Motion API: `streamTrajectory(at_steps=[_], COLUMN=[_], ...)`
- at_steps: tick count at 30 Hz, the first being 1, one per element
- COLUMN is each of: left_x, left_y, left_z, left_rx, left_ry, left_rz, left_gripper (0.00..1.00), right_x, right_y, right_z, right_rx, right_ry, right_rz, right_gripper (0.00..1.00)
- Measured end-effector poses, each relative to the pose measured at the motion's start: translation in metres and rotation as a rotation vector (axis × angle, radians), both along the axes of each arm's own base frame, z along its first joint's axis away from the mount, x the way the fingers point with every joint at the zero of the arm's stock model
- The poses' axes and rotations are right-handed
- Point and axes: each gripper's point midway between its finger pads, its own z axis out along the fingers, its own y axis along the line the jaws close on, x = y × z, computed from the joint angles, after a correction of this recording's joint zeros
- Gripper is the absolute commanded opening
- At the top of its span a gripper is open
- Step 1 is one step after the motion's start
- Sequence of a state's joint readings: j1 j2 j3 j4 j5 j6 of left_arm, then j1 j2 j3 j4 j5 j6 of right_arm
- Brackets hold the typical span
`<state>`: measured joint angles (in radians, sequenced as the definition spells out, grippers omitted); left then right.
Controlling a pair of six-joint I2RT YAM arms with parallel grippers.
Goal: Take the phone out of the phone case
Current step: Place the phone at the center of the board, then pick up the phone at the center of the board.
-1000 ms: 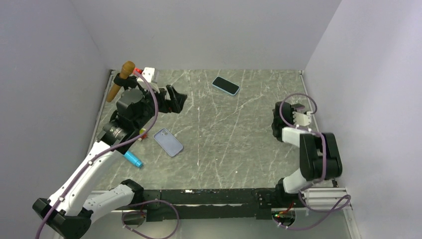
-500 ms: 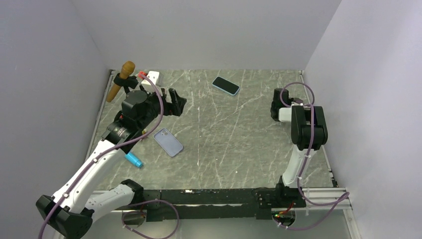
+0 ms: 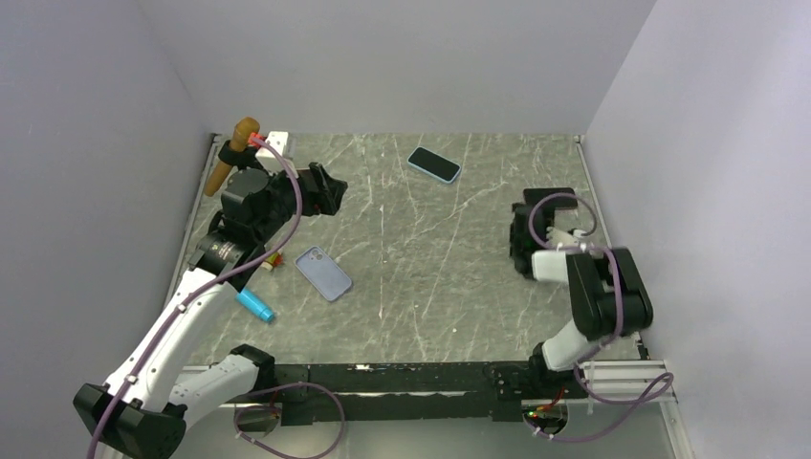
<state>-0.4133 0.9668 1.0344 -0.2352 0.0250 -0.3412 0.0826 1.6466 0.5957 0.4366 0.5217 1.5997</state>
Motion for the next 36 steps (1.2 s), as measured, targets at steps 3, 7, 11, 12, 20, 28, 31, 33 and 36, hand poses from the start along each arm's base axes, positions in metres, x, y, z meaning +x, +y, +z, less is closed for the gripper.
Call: streamTrajectory(at_steps=[3, 7, 11, 12, 20, 28, 31, 33, 36], left_x=[0.0, -0.002, -0.004, -0.005, -0.012, -0.002, -0.001, -0.002, -0.002], left_y=[0.001, -0.004, -0.008, -0.009, -0.039, -0.048, -0.045, -0.046, -0.046], left_z=[0.001, 0.001, 0.001, 0.001, 0.008, -0.002, -0.003, 0.0, 0.0], left_rx=[-0.011, -0.019, -0.023, -0.025, -0.081, -0.153, -0.159, -0.161, -0.161], left_ry=[-0.002, -0.001, 0.001, 0.001, -0.037, 0.025, 0.026, 0.017, 0.017], left_rz=[-0.001, -0.026, -0.053, -0.062, -0.25, -0.33, -0.33, -0.336, -0.338], left_gripper=[0.95, 0.95, 0.96, 0.96, 0.95, 0.94, 0.94, 0.94, 0.94], right_x=[-0.041, -0.057, -0.061, -0.058, 0.049, 0.147, 0.185, 0.207, 0.225], right_y=[0.047, 0.091, 0.125, 0.133, 0.181, 0.16, 0.147, 0.139, 0.139], right_z=[0.002, 0.018, 0.008, 0.007, 0.041, 0.034, 0.025, 0.017, 0.001], right_rx=[-0.041, -0.174, -0.358, -0.392, -0.789, -0.83, -0.748, -0.696, -0.617], right_ry=[0.056, 0.077, 0.162, 0.176, 0.175, 0.146, 0.09, 0.052, 0.009], right_rz=[0.201, 0.524, 0.911, 0.999, 1.488, 1.447, 1.4, 1.369, 1.35], right_gripper=[1.0, 1.0, 1.0, 1.0, 1.0, 1.0, 1.0, 1.0, 1.0])
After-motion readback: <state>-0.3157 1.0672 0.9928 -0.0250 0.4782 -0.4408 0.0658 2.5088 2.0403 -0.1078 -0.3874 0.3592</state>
